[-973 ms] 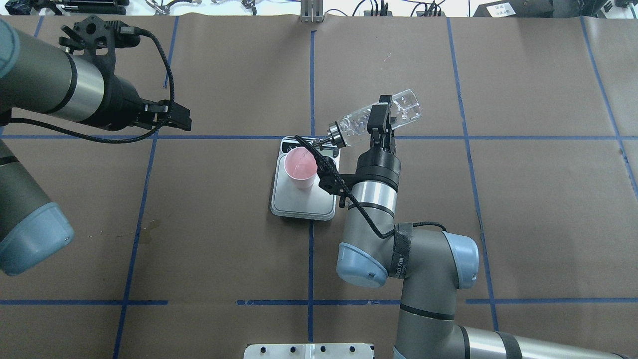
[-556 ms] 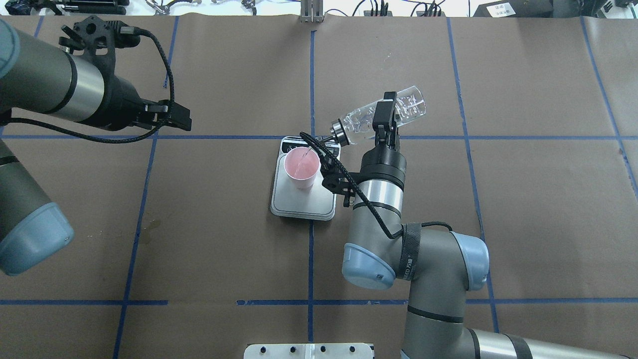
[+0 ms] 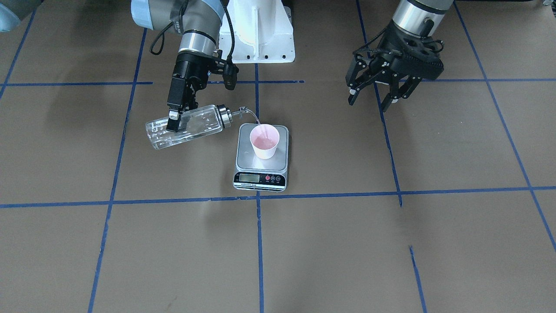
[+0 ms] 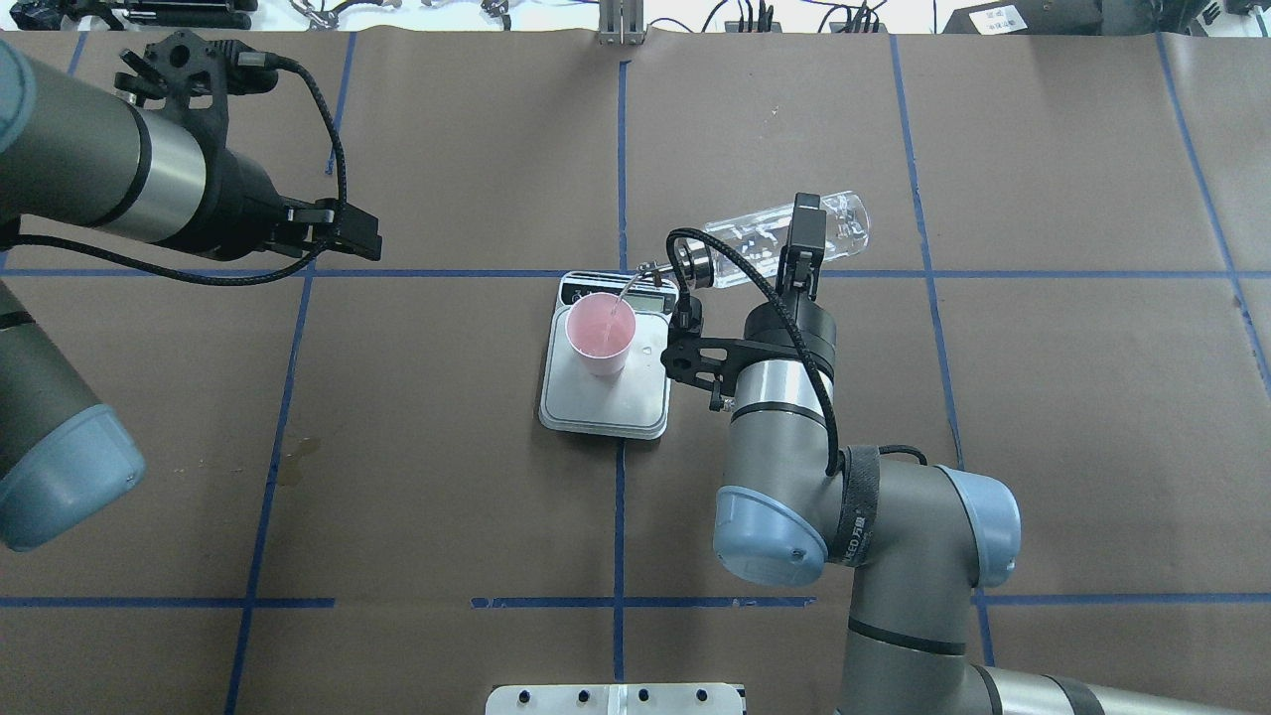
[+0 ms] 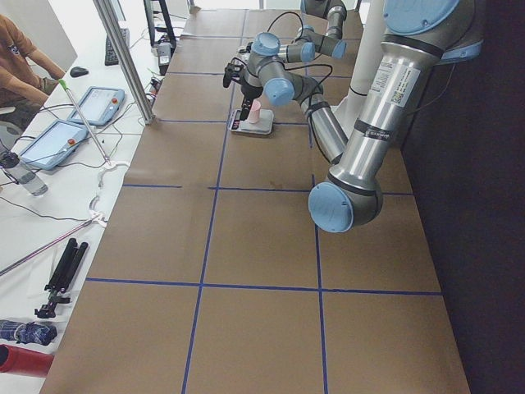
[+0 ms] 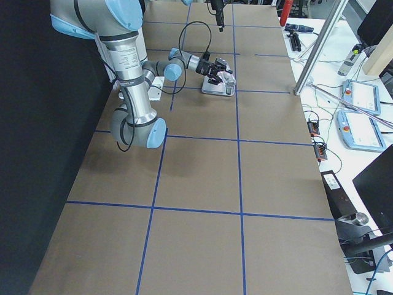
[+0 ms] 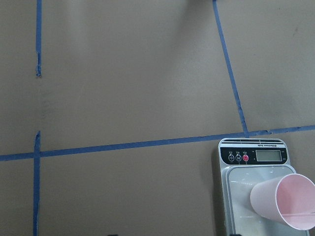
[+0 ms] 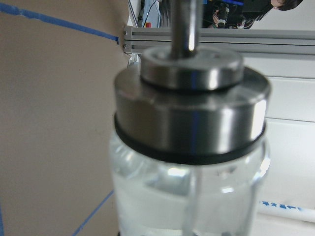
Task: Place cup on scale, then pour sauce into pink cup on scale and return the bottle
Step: 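Tilt the bottle with the right gripper, spout over the pink cup, then turn the bottle upright and carry it back with the right gripper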
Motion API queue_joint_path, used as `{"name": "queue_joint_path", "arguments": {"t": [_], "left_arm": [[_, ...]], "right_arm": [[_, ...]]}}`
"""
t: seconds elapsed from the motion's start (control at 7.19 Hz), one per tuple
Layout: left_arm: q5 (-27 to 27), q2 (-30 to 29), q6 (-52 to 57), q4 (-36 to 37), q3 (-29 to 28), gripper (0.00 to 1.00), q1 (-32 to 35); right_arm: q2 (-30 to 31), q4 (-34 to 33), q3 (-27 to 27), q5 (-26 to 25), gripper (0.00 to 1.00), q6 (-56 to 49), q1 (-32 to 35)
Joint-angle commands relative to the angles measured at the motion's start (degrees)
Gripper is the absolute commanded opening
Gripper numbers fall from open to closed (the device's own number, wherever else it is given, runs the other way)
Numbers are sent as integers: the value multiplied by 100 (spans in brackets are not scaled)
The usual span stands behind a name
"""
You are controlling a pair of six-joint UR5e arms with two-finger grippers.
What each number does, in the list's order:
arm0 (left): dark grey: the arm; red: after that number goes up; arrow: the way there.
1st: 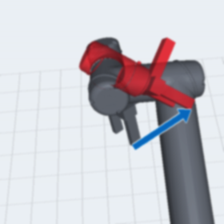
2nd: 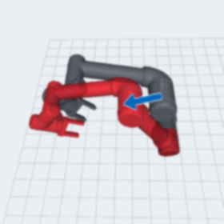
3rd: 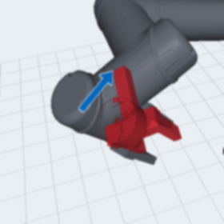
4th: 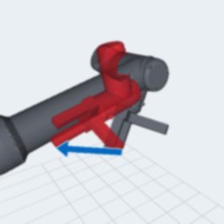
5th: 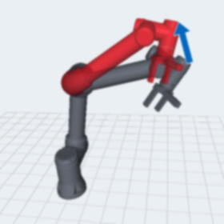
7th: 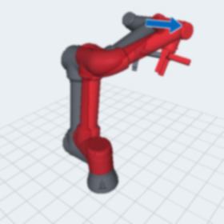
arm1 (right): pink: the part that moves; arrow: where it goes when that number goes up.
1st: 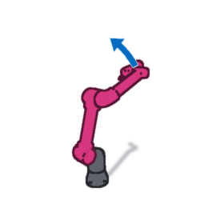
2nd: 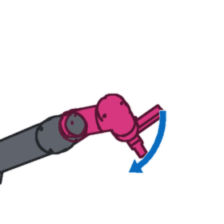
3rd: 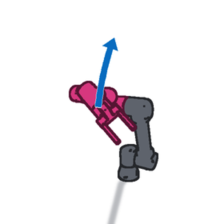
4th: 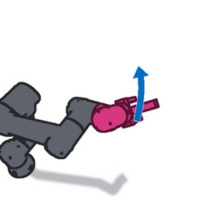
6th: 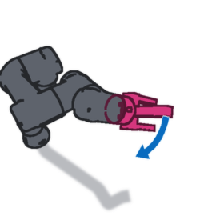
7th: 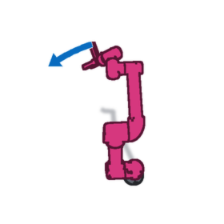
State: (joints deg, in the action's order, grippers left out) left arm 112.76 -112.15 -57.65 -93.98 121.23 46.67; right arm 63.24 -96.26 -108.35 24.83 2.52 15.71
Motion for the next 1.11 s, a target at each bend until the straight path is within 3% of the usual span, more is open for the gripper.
{"name": "queue_joint_path", "arguments": {"t": [0.0,0.42,0.69,0.83,0.97], "left_arm": [[0,0,0,3,6,81,0],[0,0,0,-6,-21,81,-9],[-9,0,-1,-6,-30,81,-9],[-9,-9,0,-6,-30,81,-18],[-9,-17,-18,-6,-21,81,-18]], "right_arm": [[4,11,-107,415,0,1471,20],[21,176,-98,1134,0,4186,2],[825,2766,-72,2064,0,5672,37],[1291,3371,-63,2113,0,6272,37],[1487,3464,-72,2078,0,6939,37]]}}
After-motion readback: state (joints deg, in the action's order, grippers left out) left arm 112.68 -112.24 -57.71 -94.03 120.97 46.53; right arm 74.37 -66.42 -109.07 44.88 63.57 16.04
